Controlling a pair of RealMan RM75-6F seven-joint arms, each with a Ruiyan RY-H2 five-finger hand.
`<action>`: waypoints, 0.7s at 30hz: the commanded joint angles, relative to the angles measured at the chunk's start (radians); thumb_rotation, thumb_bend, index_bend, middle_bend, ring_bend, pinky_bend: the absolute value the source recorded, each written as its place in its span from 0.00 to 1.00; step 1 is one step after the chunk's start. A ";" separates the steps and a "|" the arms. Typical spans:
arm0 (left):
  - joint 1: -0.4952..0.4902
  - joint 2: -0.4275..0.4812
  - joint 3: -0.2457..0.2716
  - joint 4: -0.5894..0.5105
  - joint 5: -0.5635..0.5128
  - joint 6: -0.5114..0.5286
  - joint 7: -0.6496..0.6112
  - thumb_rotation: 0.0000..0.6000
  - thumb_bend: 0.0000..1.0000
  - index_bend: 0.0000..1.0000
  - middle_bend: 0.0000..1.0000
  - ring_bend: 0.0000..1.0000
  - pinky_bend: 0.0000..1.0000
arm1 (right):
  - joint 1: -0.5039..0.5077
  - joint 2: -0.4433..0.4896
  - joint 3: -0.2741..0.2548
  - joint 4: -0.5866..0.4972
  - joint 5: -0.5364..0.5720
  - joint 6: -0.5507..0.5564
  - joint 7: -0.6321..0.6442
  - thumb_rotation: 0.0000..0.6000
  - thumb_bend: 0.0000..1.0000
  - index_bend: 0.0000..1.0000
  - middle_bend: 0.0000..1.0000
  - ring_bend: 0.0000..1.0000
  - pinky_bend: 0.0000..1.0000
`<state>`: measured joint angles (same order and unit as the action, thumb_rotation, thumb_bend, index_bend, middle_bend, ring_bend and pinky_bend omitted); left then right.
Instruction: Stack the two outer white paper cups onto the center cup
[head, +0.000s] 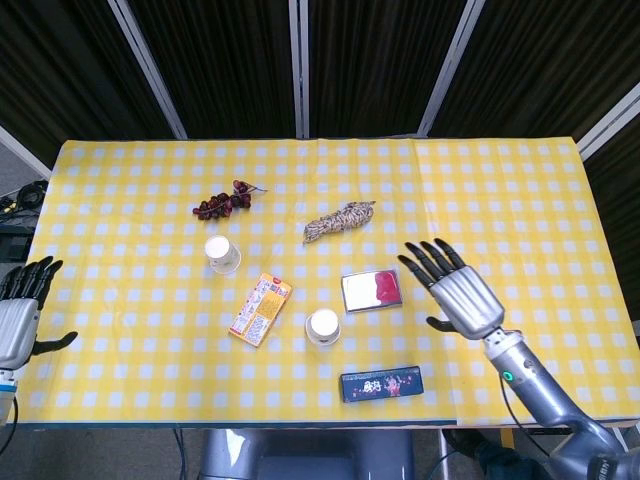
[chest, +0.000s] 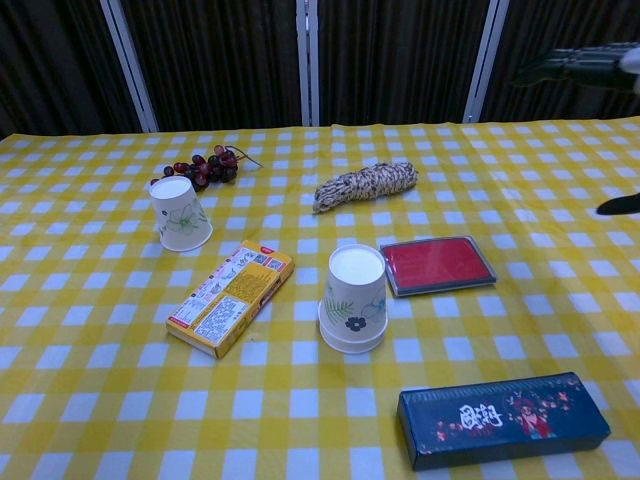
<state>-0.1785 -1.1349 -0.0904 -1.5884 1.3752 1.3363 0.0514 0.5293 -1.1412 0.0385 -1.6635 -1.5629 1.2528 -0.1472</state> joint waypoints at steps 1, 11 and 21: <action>-0.081 -0.022 -0.043 0.035 0.004 -0.081 -0.010 1.00 0.00 0.00 0.00 0.00 0.02 | -0.106 0.028 -0.038 0.061 -0.019 0.119 0.101 1.00 0.00 0.00 0.00 0.00 0.01; -0.372 -0.117 -0.114 0.207 0.019 -0.399 -0.064 1.00 0.00 0.03 0.01 0.07 0.13 | -0.215 -0.041 -0.059 0.240 -0.088 0.281 0.201 1.00 0.00 0.00 0.00 0.00 0.00; -0.532 -0.290 -0.106 0.380 0.026 -0.540 -0.098 1.00 0.11 0.15 0.10 0.14 0.23 | -0.252 0.000 -0.049 0.157 -0.083 0.290 0.146 1.00 0.00 0.00 0.00 0.00 0.00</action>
<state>-0.6883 -1.4004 -0.1958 -1.2323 1.4021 0.8150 -0.0461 0.2785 -1.1436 -0.0113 -1.5048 -1.6441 1.5434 0.0019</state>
